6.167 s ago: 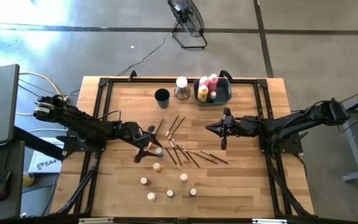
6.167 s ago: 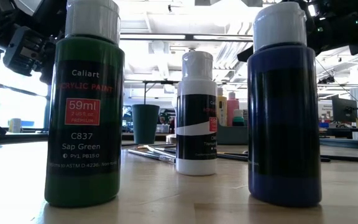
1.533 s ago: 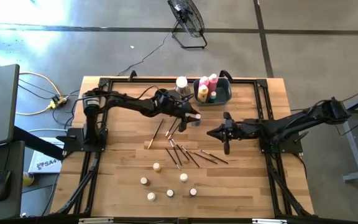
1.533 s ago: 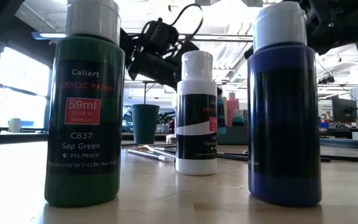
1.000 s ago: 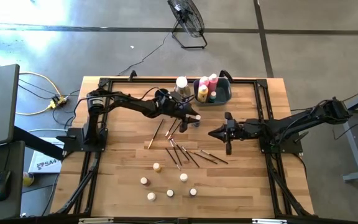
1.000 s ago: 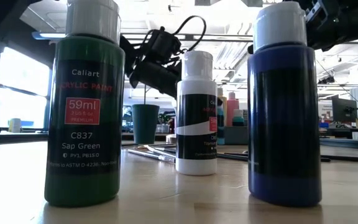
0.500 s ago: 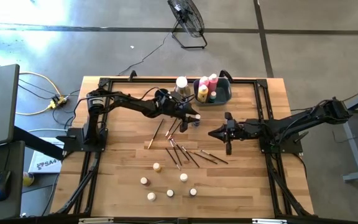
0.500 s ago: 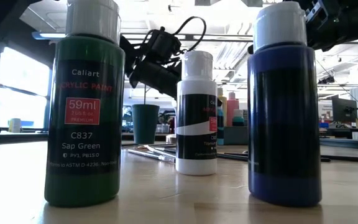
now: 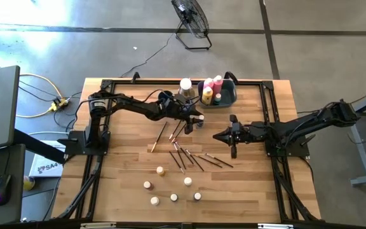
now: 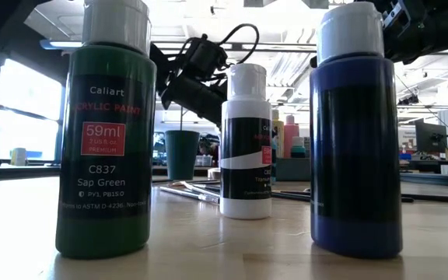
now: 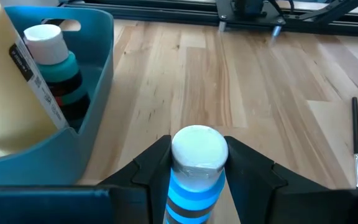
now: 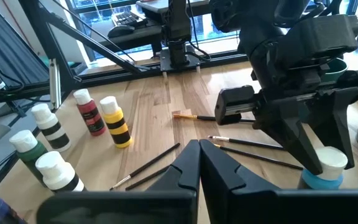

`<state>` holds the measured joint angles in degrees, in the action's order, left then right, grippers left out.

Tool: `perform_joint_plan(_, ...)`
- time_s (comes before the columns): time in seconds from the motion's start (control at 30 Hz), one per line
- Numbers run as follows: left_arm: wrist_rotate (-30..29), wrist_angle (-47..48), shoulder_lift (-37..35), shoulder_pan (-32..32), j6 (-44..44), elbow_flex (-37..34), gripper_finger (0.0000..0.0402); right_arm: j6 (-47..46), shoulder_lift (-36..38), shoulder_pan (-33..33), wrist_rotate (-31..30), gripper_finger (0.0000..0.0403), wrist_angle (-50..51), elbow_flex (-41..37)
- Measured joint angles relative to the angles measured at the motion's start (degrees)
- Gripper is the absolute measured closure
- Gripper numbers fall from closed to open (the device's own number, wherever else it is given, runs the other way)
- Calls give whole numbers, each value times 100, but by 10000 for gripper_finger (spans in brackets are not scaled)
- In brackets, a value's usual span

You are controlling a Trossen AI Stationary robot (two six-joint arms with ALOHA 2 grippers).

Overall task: Pick & Place Paint Supplies
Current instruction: Put the small light blue paint bottle into the blue bin

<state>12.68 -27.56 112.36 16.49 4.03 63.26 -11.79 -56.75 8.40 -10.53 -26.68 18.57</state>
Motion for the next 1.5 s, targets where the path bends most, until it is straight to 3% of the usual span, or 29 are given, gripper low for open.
perform_joint_plan(0.13, 27, 31, 0, 0, -15, 0, 256, 0, 0, 0, 0, 401, 0, 0)
perform_joint_plan(0.4, -93, 57, 0, 0, 18, -7, 171, 2, 0, 0, -2, 401, 0, 0)
perform_joint_plan(0.57, -89, 77, -10, 0, 25, -7, 142, 2, 0, 0, 0, 401, 29, 0)
perform_joint_plan(1.2, -80, 1971, -1344, 2, 125, -4, 137, -39, -1, 0, 0, 401, 90, 0)
perform_joint_plan(1.5, 267, 1776, -1554, 2, -118, -337, 137, -39, 0, 0, 0, 401, 87, 0)
